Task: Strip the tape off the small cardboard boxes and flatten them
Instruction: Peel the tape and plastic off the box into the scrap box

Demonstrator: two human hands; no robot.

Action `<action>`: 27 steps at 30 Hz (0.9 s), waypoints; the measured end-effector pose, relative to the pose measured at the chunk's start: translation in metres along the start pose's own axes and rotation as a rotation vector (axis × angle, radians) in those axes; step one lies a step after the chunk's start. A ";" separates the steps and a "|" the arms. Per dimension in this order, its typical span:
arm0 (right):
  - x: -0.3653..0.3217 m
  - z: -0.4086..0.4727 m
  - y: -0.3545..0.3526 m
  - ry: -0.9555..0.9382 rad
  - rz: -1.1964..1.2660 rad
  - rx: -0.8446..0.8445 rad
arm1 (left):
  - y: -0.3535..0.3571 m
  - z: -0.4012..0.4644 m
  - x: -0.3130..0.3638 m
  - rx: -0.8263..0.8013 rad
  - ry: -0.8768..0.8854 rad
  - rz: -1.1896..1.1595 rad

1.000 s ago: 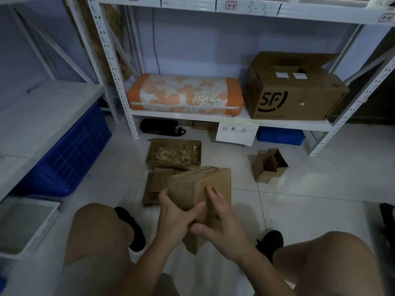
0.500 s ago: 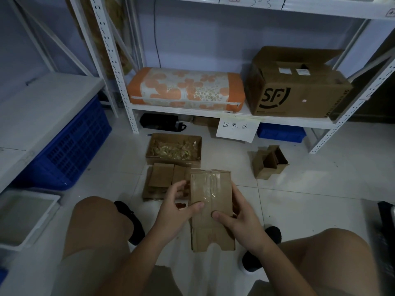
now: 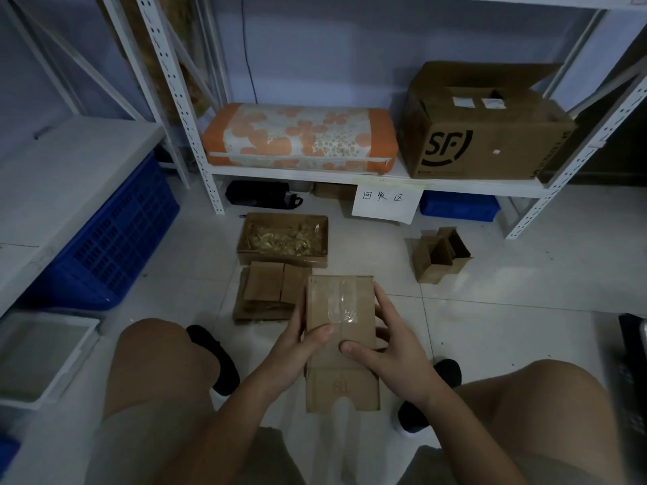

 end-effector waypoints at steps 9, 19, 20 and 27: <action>-0.009 -0.006 0.005 -0.027 0.019 0.008 | -0.002 -0.004 0.001 0.054 -0.055 -0.027; -0.008 0.001 -0.001 -0.007 0.005 -0.006 | 0.001 0.000 0.018 -0.023 0.069 0.131; -0.010 0.001 0.000 -0.007 0.002 -0.019 | 0.003 0.000 0.018 -0.031 0.081 0.149; -0.035 0.015 0.001 -0.045 -0.264 0.031 | 0.008 -0.007 0.023 0.059 0.152 0.136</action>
Point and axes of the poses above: each hand's wrist, its own z-axis towards the middle knuckle, its own y-axis out of the palm, x = y × z, the point moved 10 cm from there along z, towards the middle knuckle, and after that the axes turned 1 degree about y, right-handed, at the moved point
